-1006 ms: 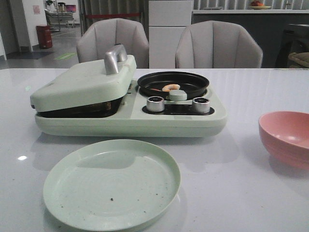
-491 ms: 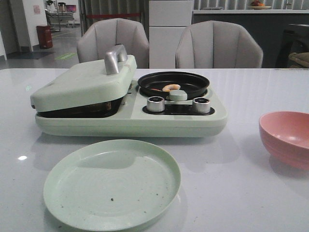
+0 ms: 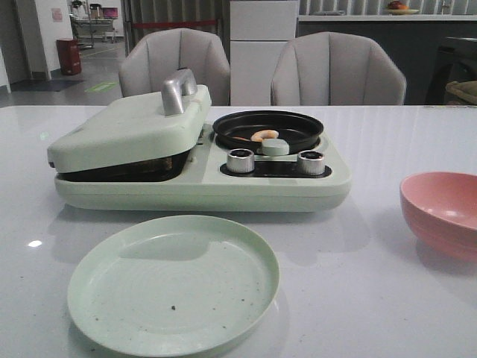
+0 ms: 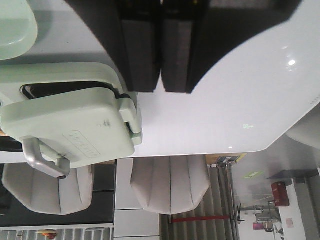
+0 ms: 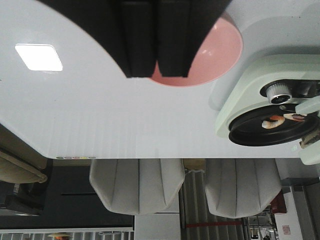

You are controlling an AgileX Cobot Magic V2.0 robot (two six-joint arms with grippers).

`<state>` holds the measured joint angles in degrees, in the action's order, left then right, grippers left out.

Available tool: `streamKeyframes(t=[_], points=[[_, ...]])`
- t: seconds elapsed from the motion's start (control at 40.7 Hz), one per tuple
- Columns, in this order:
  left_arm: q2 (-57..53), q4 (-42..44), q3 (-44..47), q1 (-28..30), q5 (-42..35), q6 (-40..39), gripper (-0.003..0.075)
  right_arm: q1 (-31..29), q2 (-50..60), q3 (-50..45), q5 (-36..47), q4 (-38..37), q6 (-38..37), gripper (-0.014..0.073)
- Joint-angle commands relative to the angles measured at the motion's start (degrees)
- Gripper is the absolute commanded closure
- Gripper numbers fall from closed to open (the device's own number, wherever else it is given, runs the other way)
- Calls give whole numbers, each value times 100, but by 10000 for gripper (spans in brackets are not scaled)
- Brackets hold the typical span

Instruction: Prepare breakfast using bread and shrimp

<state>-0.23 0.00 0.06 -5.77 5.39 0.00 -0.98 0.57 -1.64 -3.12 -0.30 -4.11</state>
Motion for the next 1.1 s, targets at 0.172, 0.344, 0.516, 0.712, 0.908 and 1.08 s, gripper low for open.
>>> streamKeyframes(t=[0.172, 0.344, 0.516, 0.712, 0.908, 1.08], points=[[-93, 0, 180, -46, -506, -44, 619, -39, 126, 102, 561, -101, 47, 559], [-93, 0, 180, -46, -506, -44, 619, -39, 126, 102, 561, -472, 84, 559], [-93, 0, 180, -46, -506, -44, 619, -39, 126, 102, 561, -472, 84, 559], [-93, 0, 180, -46, -506, -44, 619, -39, 126, 102, 561, -472, 84, 559], [-93, 0, 180, -46, -506, -44, 619, -39, 126, 102, 561, -472, 84, 559], [-93, 0, 180, -46, -506, -44, 619, -39, 126, 102, 561, -472, 84, 559]])
